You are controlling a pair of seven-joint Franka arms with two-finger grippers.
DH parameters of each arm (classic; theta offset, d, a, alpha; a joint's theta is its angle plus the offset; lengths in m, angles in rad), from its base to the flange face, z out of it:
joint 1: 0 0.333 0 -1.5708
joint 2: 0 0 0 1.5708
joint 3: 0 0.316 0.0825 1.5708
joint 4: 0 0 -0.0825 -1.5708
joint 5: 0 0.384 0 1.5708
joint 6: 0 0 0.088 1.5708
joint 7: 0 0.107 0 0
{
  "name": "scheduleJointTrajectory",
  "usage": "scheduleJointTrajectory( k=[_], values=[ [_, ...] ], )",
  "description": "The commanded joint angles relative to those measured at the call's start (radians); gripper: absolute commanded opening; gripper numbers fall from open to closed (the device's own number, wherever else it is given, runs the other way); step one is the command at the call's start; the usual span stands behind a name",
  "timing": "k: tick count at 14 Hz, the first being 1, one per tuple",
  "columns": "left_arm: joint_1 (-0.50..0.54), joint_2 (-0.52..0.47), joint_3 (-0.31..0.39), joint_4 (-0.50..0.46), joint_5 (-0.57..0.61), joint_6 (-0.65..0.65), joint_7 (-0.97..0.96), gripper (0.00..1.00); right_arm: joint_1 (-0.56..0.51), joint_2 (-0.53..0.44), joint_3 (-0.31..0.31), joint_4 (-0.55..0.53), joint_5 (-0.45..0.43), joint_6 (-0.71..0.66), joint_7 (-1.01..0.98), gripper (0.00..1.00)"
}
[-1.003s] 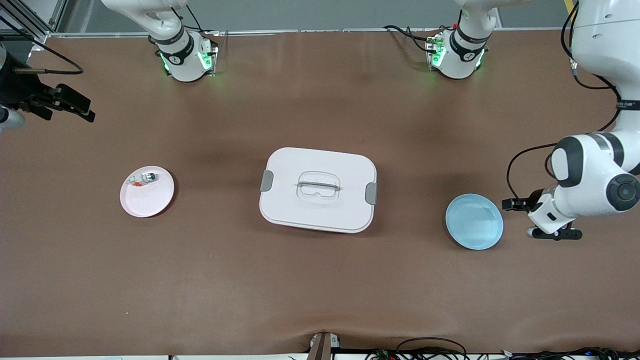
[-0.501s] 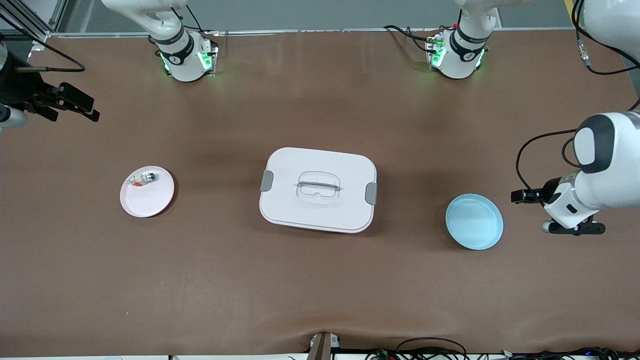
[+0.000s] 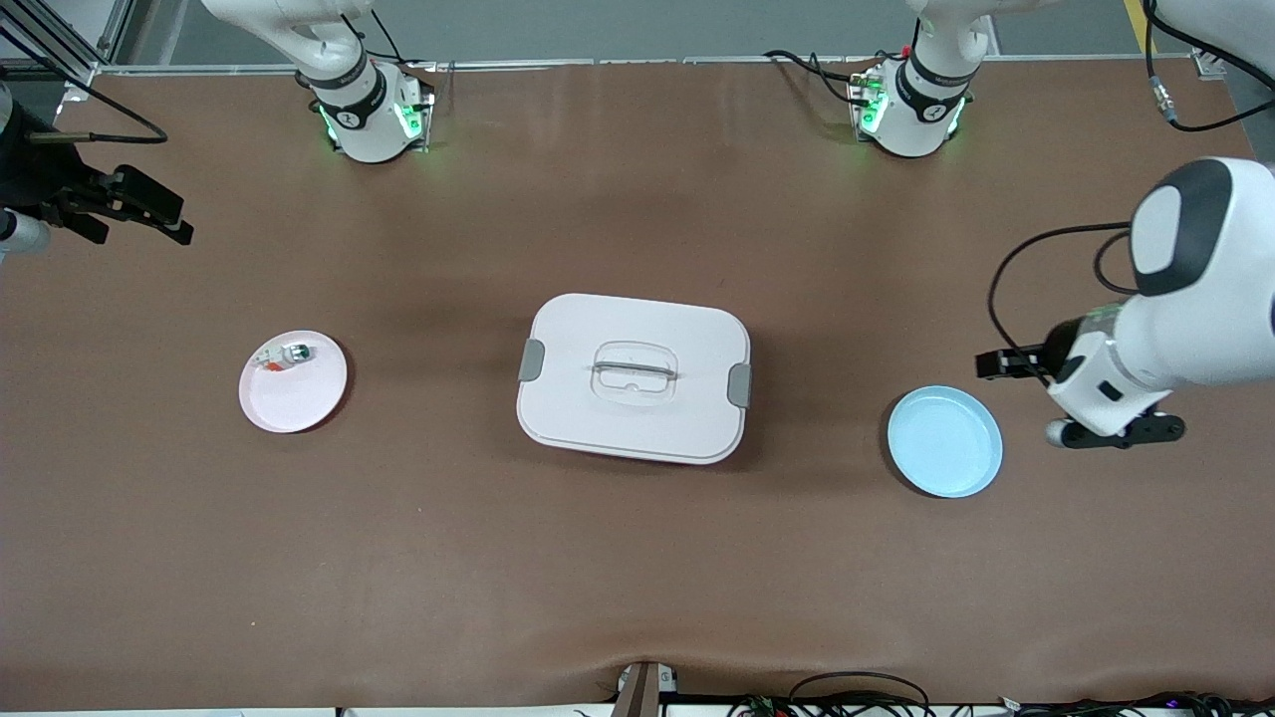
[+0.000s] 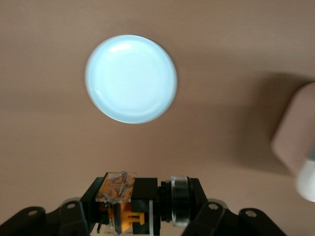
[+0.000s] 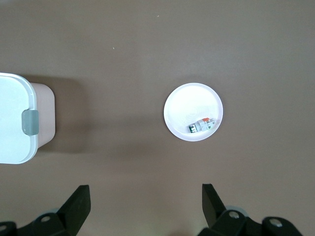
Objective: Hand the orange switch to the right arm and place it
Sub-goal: 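Carry the orange switch with the left gripper over the white box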
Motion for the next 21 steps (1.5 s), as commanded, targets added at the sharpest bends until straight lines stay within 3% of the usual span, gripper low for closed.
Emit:
scheduleJointTrajectory(
  k=[1, 7, 11, 15, 21],
  values=[
    [0.005, -0.044, -0.056, 0.007, -0.096, -0.027, -0.133, 0.00, 0.001, -0.021, 0.001, -0.009, -0.016, 0.004, -0.023, 1.00],
    [-0.002, -0.035, -0.272, 0.082, -0.156, -0.004, -0.598, 0.00, 0.003, -0.021, 0.001, -0.012, -0.014, 0.000, -0.027, 1.00],
    [-0.004, -0.035, -0.398, 0.086, -0.190, 0.112, -0.854, 0.00, 0.001, -0.021, 0.001, -0.012, -0.013, 0.000, -0.027, 1.00],
    [-0.041, -0.025, -0.429, 0.086, -0.363, 0.344, -1.276, 0.00, -0.002, -0.020, 0.000, -0.012, -0.013, 0.003, -0.027, 1.00],
    [-0.192, 0.063, -0.426, 0.092, -0.408, 0.708, -1.758, 0.00, -0.004, -0.017, -0.002, -0.012, -0.008, 0.001, -0.027, 1.00]
  ],
)
